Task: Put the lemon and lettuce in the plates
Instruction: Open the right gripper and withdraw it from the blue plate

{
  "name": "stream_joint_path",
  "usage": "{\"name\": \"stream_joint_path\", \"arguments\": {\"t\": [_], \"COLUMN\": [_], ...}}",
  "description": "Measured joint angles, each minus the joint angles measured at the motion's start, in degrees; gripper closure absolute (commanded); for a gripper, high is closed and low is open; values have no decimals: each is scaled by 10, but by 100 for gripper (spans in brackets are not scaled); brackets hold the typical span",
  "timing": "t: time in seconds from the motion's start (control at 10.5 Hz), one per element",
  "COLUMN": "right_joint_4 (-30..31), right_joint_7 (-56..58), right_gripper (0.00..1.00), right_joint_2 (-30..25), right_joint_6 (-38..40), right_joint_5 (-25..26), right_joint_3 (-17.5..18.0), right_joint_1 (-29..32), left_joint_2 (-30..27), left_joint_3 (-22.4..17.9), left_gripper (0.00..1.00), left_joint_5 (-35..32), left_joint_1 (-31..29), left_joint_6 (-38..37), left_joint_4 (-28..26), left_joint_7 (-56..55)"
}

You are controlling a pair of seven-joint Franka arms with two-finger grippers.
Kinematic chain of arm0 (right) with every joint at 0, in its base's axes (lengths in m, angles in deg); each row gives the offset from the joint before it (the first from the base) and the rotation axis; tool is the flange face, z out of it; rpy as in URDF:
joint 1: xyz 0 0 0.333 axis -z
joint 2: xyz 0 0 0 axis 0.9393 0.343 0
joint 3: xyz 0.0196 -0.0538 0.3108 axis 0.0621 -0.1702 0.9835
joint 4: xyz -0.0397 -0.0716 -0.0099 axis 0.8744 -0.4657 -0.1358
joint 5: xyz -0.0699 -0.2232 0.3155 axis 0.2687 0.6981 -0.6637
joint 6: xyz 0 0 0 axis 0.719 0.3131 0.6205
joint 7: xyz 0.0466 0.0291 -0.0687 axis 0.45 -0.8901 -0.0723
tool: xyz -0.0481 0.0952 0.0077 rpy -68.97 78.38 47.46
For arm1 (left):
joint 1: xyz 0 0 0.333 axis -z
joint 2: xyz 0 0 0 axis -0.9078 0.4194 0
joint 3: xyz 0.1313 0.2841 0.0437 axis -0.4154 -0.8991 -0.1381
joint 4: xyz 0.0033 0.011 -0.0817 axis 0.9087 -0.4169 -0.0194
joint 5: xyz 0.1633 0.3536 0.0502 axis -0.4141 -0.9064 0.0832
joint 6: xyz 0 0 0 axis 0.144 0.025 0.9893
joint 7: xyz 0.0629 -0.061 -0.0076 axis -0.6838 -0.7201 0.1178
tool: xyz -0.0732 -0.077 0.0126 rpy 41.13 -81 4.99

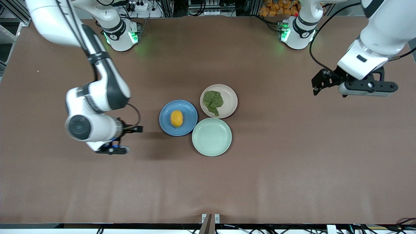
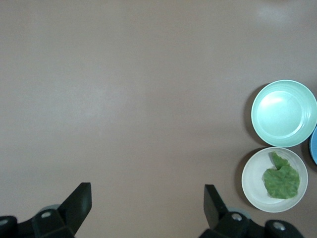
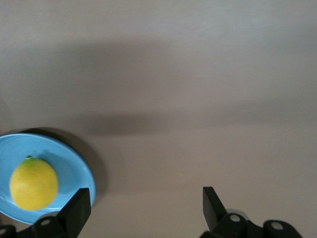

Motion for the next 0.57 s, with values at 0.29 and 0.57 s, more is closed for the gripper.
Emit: {"name": "stream_joint_path", "arguments": {"t": [0.29,0.57], "right_joint_4": [-5,-7], "right_joint_7": [17,67], "right_gripper": [0,0], "right_joint_2": [-30,-59], "right_joint_6": [27,39], "right_joint_5": [30,48], "right_joint_3": [0,-1], "right_joint_1": [36,65], "left_joint_2": [-1,0], "left_joint_3": [0,1], "left_gripper": [0,0], "left_joint_5": [0,0], "left_joint_1": [0,1], "left_joint_6": [-46,-88], "left_joint_4": [32,57], "left_joint_7": [1,1]}}
